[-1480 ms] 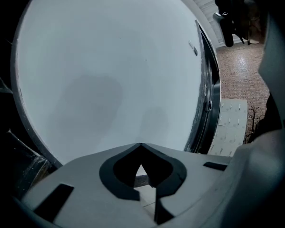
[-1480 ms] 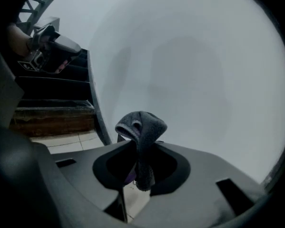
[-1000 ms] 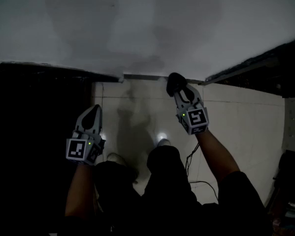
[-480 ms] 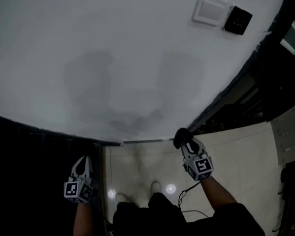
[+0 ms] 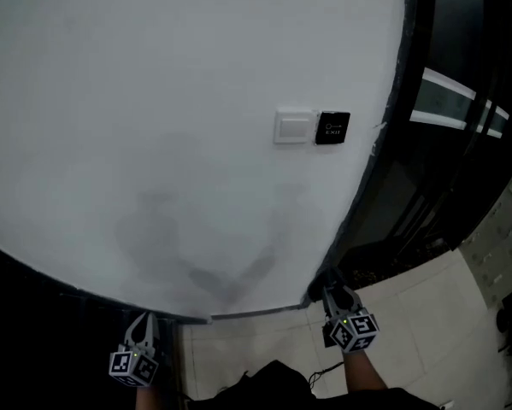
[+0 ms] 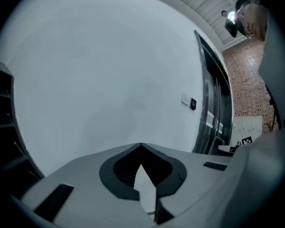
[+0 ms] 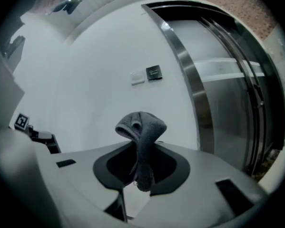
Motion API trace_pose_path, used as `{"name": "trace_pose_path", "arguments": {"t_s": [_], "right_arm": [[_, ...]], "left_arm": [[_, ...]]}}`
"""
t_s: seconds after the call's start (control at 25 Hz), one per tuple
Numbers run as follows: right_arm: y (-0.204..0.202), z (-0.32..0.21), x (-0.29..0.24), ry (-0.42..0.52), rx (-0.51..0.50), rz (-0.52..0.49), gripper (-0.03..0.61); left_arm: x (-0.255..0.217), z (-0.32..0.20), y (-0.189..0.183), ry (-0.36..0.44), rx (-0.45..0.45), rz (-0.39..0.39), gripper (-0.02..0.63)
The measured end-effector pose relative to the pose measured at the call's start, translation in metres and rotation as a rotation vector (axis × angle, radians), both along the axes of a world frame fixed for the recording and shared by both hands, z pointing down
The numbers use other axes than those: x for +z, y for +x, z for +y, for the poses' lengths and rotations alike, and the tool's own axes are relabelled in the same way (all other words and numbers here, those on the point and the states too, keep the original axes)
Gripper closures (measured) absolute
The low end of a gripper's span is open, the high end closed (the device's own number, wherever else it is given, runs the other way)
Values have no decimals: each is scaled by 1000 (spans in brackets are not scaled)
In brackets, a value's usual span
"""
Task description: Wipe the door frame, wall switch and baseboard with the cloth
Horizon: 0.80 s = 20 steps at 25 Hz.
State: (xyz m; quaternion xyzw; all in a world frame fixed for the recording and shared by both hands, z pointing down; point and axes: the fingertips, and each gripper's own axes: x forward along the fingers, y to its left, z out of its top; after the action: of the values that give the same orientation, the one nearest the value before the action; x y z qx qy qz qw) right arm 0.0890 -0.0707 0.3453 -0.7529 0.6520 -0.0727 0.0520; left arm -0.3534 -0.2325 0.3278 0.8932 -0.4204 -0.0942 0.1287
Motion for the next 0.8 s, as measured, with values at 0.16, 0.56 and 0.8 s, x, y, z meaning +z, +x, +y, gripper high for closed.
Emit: {"name": "trace_pose_path", "arguments": {"t_s": [0.16, 0.56, 0.8], "right_arm": [[-10, 25, -9, 43, 52, -49, 497], [-6, 71, -9, 65, 155, -55, 503], [-15, 70, -12, 59, 141, -12, 505]], "left_arm": [[-11, 12, -41, 58, -71, 4, 621], [-10, 39, -65, 76, -97, -21, 621], [-6, 42, -66, 90, -103, -4, 621]]}}
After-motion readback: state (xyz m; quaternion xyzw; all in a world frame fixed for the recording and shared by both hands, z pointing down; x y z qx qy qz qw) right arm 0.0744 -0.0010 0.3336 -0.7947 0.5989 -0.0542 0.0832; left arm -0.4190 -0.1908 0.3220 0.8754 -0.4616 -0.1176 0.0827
